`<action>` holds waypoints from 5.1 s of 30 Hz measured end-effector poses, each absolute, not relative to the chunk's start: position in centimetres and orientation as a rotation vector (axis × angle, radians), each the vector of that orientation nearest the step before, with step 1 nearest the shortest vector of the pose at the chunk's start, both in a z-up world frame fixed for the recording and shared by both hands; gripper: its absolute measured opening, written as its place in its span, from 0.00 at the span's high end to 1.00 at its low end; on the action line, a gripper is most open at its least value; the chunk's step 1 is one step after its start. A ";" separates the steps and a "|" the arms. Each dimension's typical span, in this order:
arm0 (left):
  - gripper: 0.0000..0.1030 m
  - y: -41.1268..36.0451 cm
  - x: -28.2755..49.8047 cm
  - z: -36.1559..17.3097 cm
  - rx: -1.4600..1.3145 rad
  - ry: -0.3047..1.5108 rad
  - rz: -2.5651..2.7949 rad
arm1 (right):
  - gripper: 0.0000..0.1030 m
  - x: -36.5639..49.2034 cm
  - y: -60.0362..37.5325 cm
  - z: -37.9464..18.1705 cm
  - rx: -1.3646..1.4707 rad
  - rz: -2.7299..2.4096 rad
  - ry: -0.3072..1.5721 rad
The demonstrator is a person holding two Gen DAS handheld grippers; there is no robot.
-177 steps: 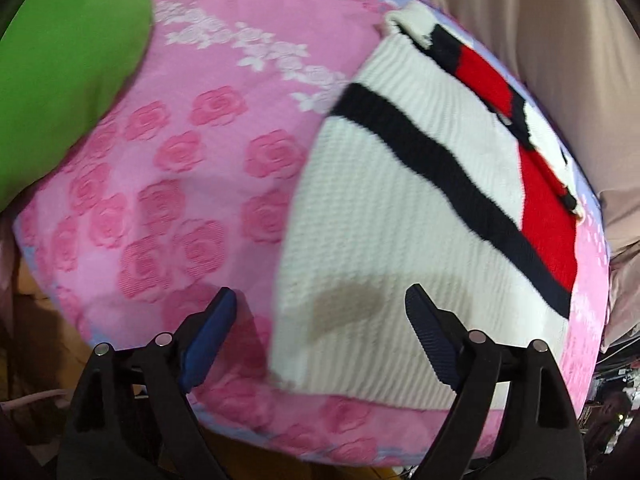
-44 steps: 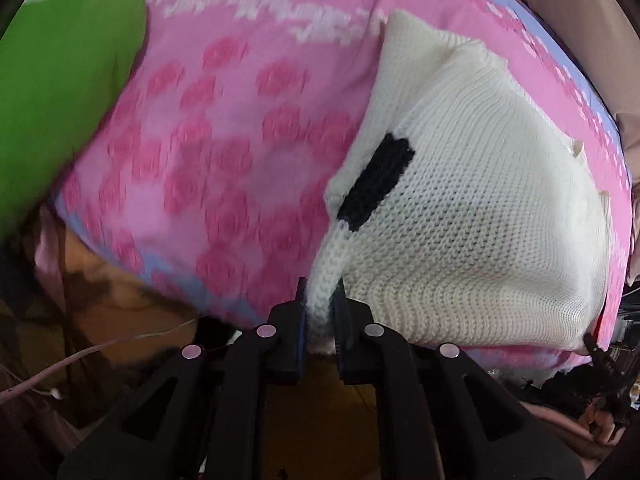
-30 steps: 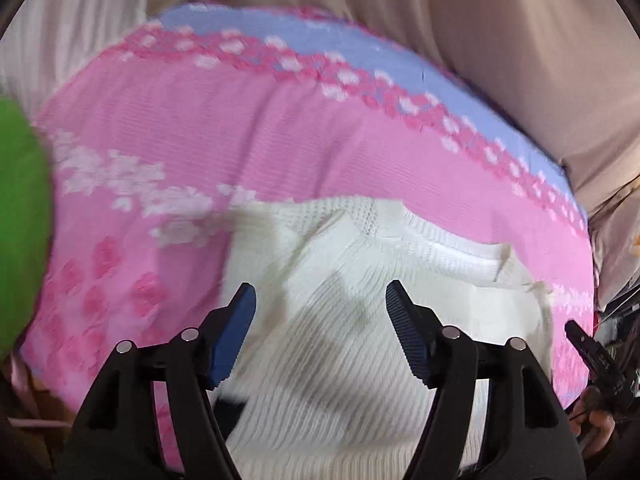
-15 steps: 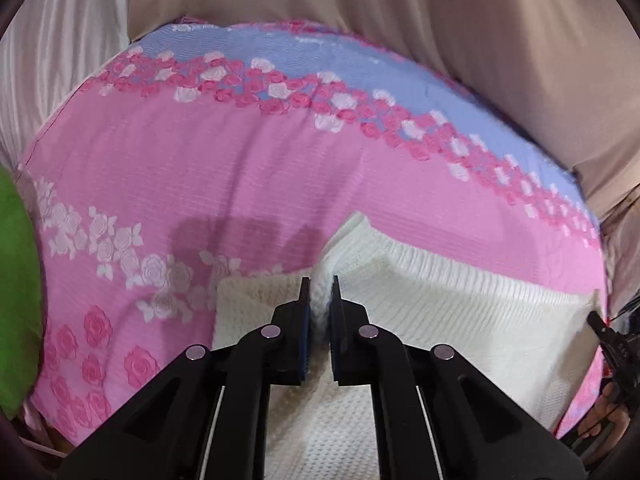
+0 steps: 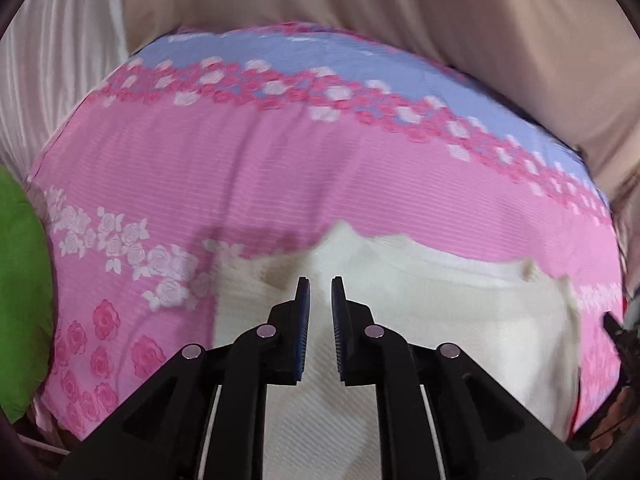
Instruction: Fold small clothes
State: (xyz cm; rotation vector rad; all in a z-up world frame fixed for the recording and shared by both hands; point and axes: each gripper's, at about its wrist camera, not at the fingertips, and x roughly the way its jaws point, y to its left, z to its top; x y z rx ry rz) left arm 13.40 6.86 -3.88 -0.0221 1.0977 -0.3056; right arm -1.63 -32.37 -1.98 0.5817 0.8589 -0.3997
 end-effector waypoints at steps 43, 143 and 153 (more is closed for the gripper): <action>0.88 7.1 18.2 -9.4 -0.122 1.185 -0.224 | 0.72 2.9 -33.0 -8.1 0.510 -0.418 1.097; 0.78 8.0 6.3 -9.9 0.011 1.205 -0.205 | 1.00 -8.9 -28.3 -8.2 0.383 -0.368 1.134; 0.60 16.8 3.9 -8.9 -0.483 1.191 -0.187 | 0.93 -7.4 -22.2 -2.1 0.405 -0.142 1.065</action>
